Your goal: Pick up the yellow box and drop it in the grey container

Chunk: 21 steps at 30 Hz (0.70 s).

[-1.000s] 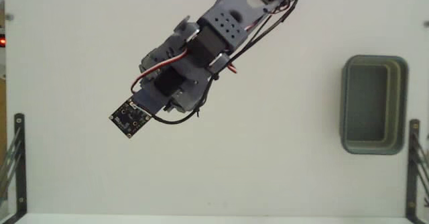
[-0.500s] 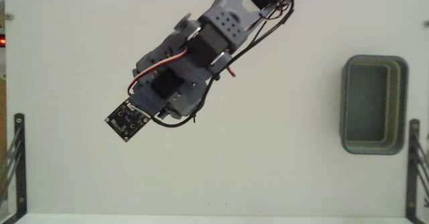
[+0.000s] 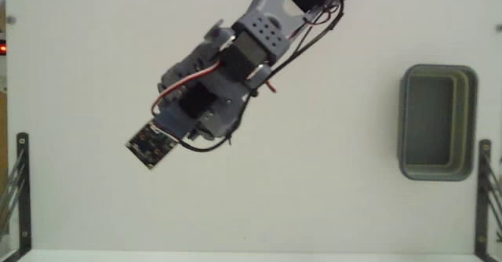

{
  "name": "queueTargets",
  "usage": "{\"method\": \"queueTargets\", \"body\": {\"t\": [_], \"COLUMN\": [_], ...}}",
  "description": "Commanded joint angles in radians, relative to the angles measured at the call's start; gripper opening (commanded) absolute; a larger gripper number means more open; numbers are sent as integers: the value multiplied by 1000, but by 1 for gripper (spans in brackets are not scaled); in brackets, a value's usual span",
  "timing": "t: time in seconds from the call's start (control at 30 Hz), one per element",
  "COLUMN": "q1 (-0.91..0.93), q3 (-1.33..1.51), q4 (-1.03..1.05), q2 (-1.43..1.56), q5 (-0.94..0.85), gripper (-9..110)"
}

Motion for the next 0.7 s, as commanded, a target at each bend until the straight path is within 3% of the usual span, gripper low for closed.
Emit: {"method": "queueTargets", "body": {"t": [0.0,0.67], "q1": [-32,-380], "q3": [-6,155], "q4": [-14,-93], "q2": [50,110], "q5": [3,3], "gripper": [37,37]}}
